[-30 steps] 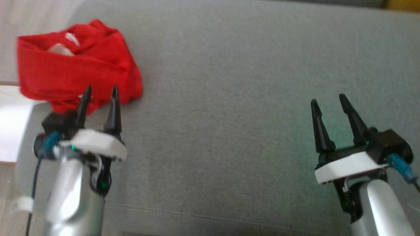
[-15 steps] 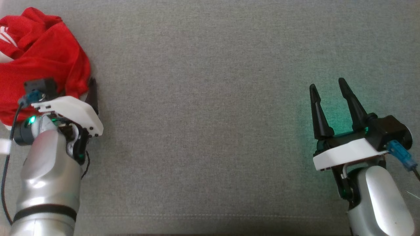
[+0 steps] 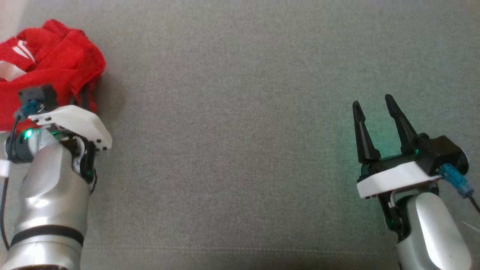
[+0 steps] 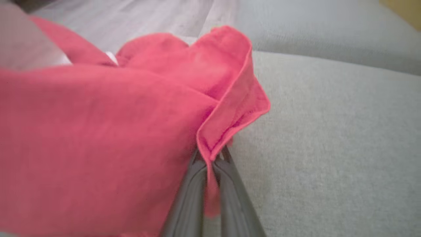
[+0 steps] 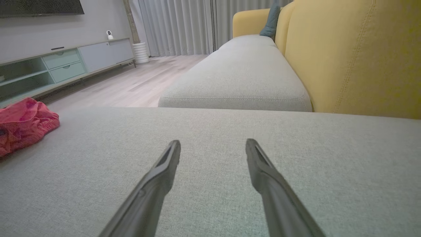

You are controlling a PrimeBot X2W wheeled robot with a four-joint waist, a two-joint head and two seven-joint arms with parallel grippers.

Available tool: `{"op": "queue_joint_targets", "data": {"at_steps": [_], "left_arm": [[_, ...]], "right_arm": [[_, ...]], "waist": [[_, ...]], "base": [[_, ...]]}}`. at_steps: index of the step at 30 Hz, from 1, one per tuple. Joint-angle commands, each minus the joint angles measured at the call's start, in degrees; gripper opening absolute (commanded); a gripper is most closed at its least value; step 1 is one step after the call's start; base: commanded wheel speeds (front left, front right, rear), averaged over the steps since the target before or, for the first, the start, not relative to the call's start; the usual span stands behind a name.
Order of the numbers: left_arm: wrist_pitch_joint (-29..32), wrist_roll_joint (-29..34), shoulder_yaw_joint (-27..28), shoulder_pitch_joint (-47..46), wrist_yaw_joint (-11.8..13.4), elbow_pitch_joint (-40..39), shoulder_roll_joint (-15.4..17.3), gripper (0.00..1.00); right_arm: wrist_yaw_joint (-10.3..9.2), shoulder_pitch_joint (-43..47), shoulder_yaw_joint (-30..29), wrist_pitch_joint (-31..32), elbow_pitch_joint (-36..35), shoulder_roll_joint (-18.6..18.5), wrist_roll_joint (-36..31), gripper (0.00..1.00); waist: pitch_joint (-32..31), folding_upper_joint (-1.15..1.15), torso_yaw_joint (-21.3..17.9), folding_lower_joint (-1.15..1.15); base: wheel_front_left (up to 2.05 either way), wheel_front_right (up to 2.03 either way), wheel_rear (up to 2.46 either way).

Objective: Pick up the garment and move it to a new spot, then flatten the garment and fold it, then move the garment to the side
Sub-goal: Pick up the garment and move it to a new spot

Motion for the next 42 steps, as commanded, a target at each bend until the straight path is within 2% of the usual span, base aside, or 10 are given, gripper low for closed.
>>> {"op": "queue_joint_targets", "data": {"at_steps": [1,6,10,12,13,19,24,29,36,42], "left_arm": [[-1.5,0.3,0.9,-0.4,0.4,-2.5,3.0,0.0],[-3.5,0.6,0.7,1.6,0.7,-7.0,3.1,0.0],[-4.1,1.0,0.5,5.3,1.2,-14.8,3.0,0.0],[-4.2,1.1,0.5,7.8,1.5,-19.6,2.8,0.0],[-4.2,1.3,0.3,13.6,2.3,-30.2,2.4,0.0],[-1.2,1.6,-1.5,21.7,3.2,-45.7,1.2,0.0],[2.5,1.5,-5.0,25.4,2.6,-54.3,-0.8,0.0],[4.4,1.0,-9.5,25.2,1.2,-56.1,-3.3,0.0],[4.4,-0.2,-17.8,20.4,-0.2,-53.8,-6.2,0.0],[2.8,-2.8,-23.9,13.9,0.6,-50.6,-6.9,0.0]], "right_arm": [[-0.05,-0.1,0.9,-0.7,-1.6,0.1,0.5,1.0],[-0.05,1.4,0.3,-0.6,-1.8,0.3,0.6,1.0],[-0.05,3.0,-0.2,-0.4,-2.1,0.4,0.6,1.0],[-0.05,3.8,-0.4,-0.2,-2.4,0.5,0.6,1.0],[-0.05,5.5,-0.8,0.3,-3.3,0.7,0.7,1.0],[-0.05,7.4,-1.2,1.3,-5.2,0.9,0.7,1.0],[-0.05,7.9,-1.4,2.3,-7.0,1.0,0.6,1.0],[-0.05,7.4,-1.5,3.2,-8.5,1.1,0.4,1.0],[-0.05,5.9,-1.6,3.6,-10.3,1.2,0.5,1.0],[-0.05,4.7,-0.9,3.4,-10.9,1.3,1.0,1.0]], "waist": [[-1.4,0.0,0.3,0.0],[-3.8,0.0,1.0,0.0],[-6.4,0.0,1.5,0.0],[-7.8,0.0,1.7,0.0],[-10.3,0.0,1.8,0.0],[-12.8,0.0,0.8,0.0],[-13.1,0.0,-1.7,0.0],[-11.9,0.0,-6.0,0.0],[-8.7,0.0,-13.9,0.0],[-5.4,0.0,-21.1,0.0]], "base": [[0.0,0.0,0.0],[0.0,0.0,0.0],[0.0,0.0,0.0],[0.0,0.0,0.0],[0.0,0.0,0.0],[0.0,0.0,0.0],[0.0,0.0,0.0],[0.0,0.0,0.0],[0.0,0.0,0.0],[0.0,0.0,0.0]]}}
